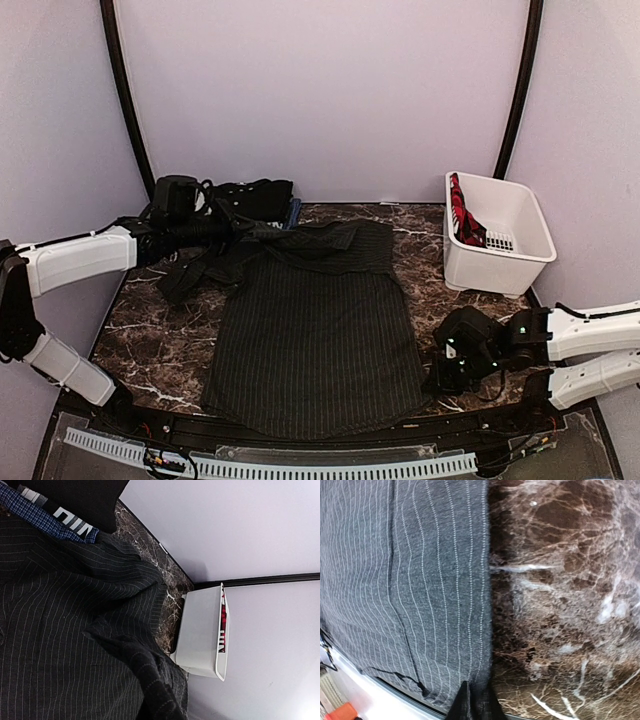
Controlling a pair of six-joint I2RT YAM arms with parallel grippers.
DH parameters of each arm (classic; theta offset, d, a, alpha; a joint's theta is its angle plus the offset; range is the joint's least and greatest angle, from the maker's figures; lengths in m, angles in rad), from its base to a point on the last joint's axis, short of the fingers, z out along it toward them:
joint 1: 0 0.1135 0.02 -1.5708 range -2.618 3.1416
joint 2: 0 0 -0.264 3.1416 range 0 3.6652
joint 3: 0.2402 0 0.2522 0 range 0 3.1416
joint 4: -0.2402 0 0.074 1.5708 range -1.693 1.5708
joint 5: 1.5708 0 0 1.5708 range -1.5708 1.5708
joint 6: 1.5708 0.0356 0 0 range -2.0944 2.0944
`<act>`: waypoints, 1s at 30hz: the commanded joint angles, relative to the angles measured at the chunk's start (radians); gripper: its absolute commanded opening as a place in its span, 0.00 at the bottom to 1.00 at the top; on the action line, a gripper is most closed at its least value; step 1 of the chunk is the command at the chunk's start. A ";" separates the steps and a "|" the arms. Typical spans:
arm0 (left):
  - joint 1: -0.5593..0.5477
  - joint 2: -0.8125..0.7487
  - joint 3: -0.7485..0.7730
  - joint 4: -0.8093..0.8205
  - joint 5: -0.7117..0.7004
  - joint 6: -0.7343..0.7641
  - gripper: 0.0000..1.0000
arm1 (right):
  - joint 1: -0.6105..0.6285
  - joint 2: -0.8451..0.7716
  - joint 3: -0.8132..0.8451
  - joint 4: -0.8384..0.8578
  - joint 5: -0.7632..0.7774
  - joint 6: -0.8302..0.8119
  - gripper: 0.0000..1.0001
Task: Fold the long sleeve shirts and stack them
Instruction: Pick up the corner of the shirt from the corner of the board, then fold the flattened shirt at the center of the board.
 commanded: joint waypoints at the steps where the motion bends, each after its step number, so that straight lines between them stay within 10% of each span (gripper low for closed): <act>1: -0.001 -0.009 0.069 -0.020 -0.035 0.045 0.00 | 0.010 0.004 0.019 0.032 -0.016 -0.025 0.02; 30: 0.258 0.038 0.348 -0.195 -0.107 0.311 0.00 | 0.159 0.433 0.412 0.164 -0.065 -0.401 0.00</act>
